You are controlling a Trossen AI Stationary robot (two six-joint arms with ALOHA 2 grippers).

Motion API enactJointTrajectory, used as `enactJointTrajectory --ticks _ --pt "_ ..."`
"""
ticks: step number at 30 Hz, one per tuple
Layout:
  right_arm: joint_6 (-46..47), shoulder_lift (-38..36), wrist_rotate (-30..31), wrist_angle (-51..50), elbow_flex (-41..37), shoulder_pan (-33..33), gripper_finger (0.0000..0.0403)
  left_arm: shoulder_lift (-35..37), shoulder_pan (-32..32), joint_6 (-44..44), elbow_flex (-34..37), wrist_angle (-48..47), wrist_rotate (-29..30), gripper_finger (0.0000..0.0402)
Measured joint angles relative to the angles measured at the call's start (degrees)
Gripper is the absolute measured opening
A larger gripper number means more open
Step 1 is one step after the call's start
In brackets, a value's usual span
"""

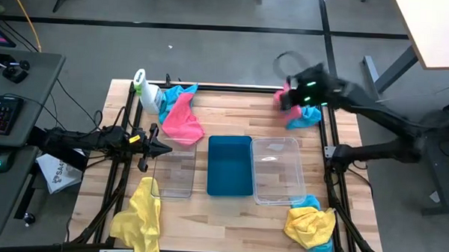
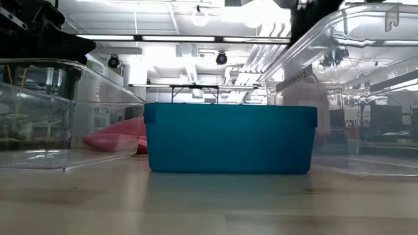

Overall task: Sort microfiber towel by color & place in baskets
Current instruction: Put the right pink microfiber cloth into the right transparent bin

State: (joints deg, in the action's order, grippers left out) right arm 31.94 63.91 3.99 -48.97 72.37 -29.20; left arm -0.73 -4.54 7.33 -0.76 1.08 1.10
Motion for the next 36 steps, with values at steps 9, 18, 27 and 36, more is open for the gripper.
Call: enactJointTrajectory --ticks 9,18,27,36 --pt "-3.7 -11.2 -17.6 -1.9 16.7 10.5 0.0002 0.0 0.0 0.0 0.0 0.0 0.0 0.0001" --pt "-1.9 -17.6 -8.6 -11.6 23.7 20.2 0.0001 0.0 0.0 0.0 0.0 0.0 0.0 0.0001" --pt "-1.9 -16.2 -15.6 1.5 9.8 20.3 0.0000 0.0 0.0 0.0 0.0 0.0 0.0 0.0001" --pt "-0.7 -14.1 -24.2 -1.4 12.4 20.3 0.0000 0.0 0.0 0.0 0.0 0.0 0.0 0.0001"
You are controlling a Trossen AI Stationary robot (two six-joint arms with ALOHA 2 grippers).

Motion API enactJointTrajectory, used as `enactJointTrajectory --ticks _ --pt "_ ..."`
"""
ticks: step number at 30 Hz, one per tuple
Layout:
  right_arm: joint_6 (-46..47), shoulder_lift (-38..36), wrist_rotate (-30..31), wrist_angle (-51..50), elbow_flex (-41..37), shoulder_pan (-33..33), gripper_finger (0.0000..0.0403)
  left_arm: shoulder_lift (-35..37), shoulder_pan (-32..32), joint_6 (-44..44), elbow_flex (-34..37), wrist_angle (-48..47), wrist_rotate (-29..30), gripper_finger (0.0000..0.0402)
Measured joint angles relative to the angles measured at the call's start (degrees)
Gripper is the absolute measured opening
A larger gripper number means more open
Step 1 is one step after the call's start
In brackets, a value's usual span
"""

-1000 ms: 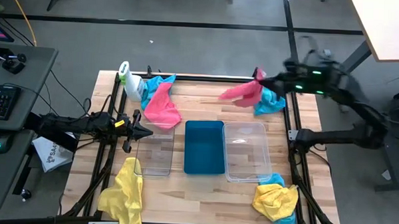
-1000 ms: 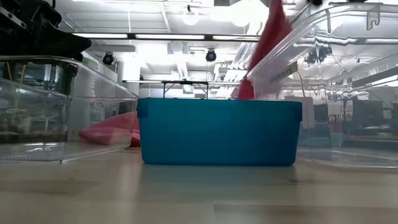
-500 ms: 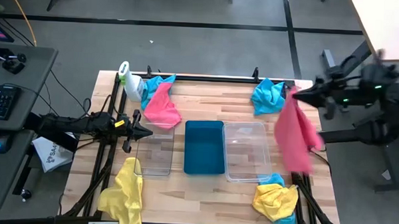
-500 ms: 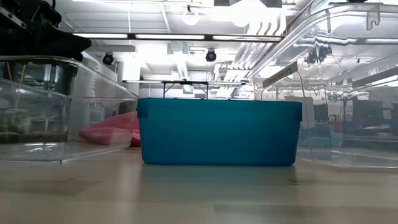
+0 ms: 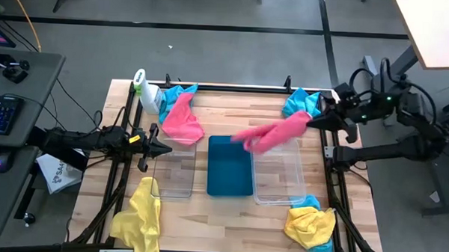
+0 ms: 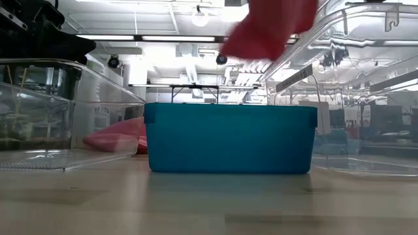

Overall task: Sort microfiber towel by color & place in baskets
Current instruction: Put the right pink microfiber cloth into the right transparent bin

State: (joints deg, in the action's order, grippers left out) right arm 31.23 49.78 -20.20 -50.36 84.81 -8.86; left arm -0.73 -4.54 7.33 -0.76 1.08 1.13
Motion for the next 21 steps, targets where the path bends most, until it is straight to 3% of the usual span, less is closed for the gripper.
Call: enactJointTrajectory --ticks 4,11,21 --pt "2.3 -0.2 0.4 -5.7 1.0 0.0 0.0000 0.0 0.0 0.0 0.0 0.0 0.0 0.0001" --pt "2.5 1.2 4.1 -5.8 -3.9 0.0 0.0000 0.0 0.0 0.0 0.0 0.0 0.0 0.0001" --pt "6.7 4.7 -4.2 -3.3 -14.2 3.1 0.0000 0.0 0.0 0.0 0.0 0.0 0.0 0.0001"
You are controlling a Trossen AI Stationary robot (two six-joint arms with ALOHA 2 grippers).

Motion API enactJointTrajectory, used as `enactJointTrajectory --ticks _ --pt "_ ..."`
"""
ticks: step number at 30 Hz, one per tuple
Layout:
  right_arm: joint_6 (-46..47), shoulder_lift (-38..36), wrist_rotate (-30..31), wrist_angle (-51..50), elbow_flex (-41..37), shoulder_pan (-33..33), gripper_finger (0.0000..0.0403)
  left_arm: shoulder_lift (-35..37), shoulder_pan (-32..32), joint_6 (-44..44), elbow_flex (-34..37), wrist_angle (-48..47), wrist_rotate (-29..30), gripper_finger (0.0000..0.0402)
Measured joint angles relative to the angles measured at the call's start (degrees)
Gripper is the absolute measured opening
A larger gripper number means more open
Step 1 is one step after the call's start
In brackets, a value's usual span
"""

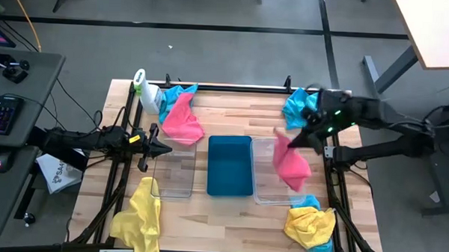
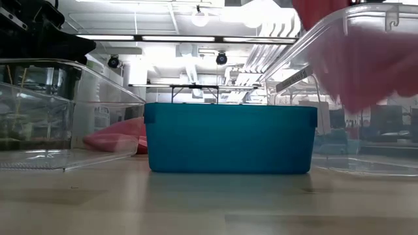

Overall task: Sort microfiber towel by color & place in baskets
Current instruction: Put the right pink microfiber cloth into the right transparent bin, then put the pink microfiber cloth into the right transparent bin

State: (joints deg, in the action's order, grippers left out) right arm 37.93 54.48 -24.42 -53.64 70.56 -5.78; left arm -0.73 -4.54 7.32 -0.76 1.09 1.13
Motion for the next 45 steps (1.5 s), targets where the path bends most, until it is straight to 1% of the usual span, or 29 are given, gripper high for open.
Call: enactJointTrajectory --ticks 4,8,12,15,18,24,27,29,31,36,38,40,41,45 --pt "3.3 1.3 -2.1 0.1 -6.0 3.7 0.0000 0.0 0.0 0.0 0.0 0.0 0.0 0.0001" --pt "6.1 3.3 -2.4 3.2 -10.9 6.2 0.0004 0.0 0.0 0.0 0.0 0.0 0.0 0.0001" --pt "6.6 5.8 -2.5 5.5 -11.4 6.7 0.0030 0.0 0.0 0.0 0.0 0.0 0.0 0.0001" --pt "3.9 7.7 -2.5 5.5 -9.7 6.6 0.0071 0.0 0.0 0.0 0.0 0.0 0.0 0.0001" --pt "0.6 8.9 -2.6 4.9 -7.6 6.6 0.0125 0.0 0.0 0.0 0.0 0.0 0.0 0.0001" --pt "-9.3 10.1 -3.2 -4.2 -3.0 6.6 0.0238 0.0 0.0 0.0 0.0 0.0 0.0 0.0001" --pt "-12.4 10.1 -3.3 -8.0 -1.8 6.6 0.0277 0.0 0.0 0.0 0.0 0.0 0.0 0.0001" --pt "-13.0 10.1 -3.7 -9.5 -1.4 6.6 0.0292 0.0 0.0 0.0 0.0 0.0 0.0 0.0001" --pt "-12.9 10.4 -5.7 -10.2 -1.4 6.6 0.0298 0.0 0.0 0.0 0.0 0.0 0.0 0.0001" --pt "-12.5 13.6 -15.9 -10.8 -1.4 7.8 0.0294 0.0 0.0 0.0 0.0 0.0 0.0 0.0001" --pt "-13.6 14.9 -17.8 -11.9 -1.4 8.7 0.0290 0.0 0.0 0.0 0.0 0.0 0.0 0.0001" --pt "-15.4 16.1 -17.7 -14.4 -1.4 9.4 0.0285 0.0 0.0 0.0 0.0 0.0 0.0 0.0001" --pt "-16.3 16.8 -16.5 -16.1 -1.4 9.5 0.0283 0.0 0.0 0.0 0.0 0.0 0.0 0.0001" --pt "-20.1 19.5 -8.0 -21.3 -1.4 9.5 0.0277 0.0 0.0 0.0 0.0 0.0 0.0 0.0001"
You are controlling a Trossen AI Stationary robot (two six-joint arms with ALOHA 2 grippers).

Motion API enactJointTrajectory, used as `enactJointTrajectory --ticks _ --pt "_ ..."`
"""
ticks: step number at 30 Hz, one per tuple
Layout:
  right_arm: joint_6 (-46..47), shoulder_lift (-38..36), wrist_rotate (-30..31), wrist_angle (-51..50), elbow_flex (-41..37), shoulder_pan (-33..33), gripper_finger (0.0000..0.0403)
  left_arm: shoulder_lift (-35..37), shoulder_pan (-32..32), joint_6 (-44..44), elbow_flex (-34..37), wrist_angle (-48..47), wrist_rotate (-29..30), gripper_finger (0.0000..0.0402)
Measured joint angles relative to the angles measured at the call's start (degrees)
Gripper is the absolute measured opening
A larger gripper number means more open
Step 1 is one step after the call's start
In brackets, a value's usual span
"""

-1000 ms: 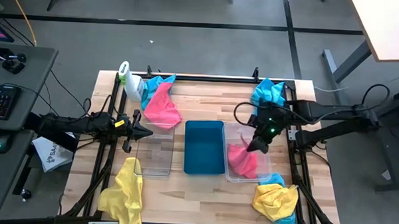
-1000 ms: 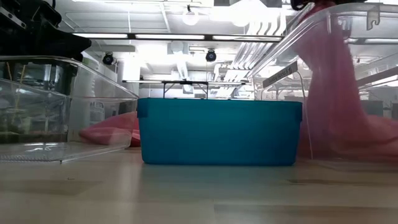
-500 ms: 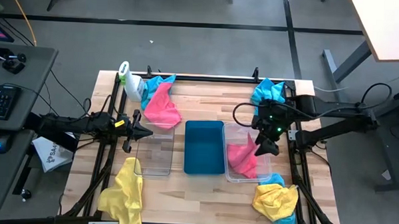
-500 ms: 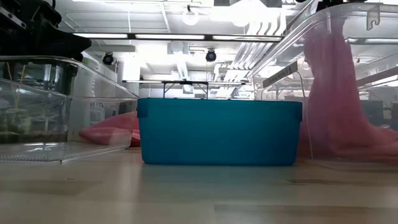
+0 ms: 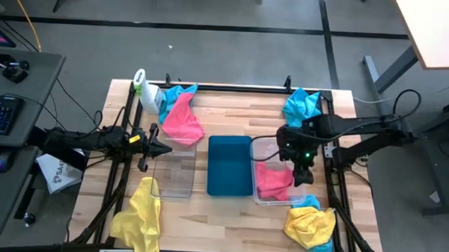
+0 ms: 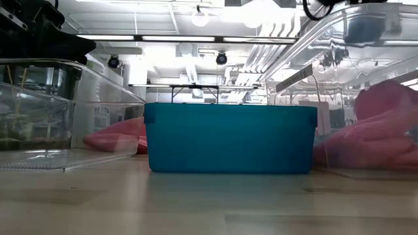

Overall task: Sort microfiber towel by color & place in baskets
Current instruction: Put the pink microfiber cloth into the right transparent bin

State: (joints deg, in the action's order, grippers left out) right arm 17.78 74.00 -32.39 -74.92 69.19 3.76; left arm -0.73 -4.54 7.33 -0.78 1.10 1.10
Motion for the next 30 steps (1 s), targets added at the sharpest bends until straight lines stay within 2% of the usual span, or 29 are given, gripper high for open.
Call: enactJointTrajectory --ticks 4,9,14,18,21,24,27,30 --pt "-1.8 2.1 4.3 4.9 0.8 -1.9 0.0275 0.0 0.0 0.0 0.0 0.0 0.0 0.0001" --pt "-4.3 5.8 8.7 17.0 7.4 -4.9 0.0275 0.0 0.0 0.0 0.0 0.0 0.0 0.0001" --pt "-13.7 14.7 23.1 27.3 17.5 -7.0 0.0275 0.0 0.0 0.0 0.0 0.0 0.0 0.0001" --pt "-22.5 24.9 20.1 30.4 26.5 -9.4 0.0275 0.0 0.0 0.0 0.0 0.0 0.0 0.0001" --pt "-28.3 31.0 17.8 23.9 33.5 -11.6 0.0275 0.0 0.0 0.0 0.0 0.0 0.0 0.0001" --pt "-31.6 35.5 19.3 15.4 40.1 -14.1 0.0275 0.0 0.0 0.0 0.0 0.0 0.0 0.0001" --pt "-31.3 38.4 20.4 13.7 44.0 -16.7 0.0275 0.0 0.0 0.0 0.0 0.0 0.0 0.0001" --pt "-21.6 40.1 20.4 22.0 45.0 -19.1 0.0275 0.0 0.0 0.0 0.0 0.0 0.0 0.0001"
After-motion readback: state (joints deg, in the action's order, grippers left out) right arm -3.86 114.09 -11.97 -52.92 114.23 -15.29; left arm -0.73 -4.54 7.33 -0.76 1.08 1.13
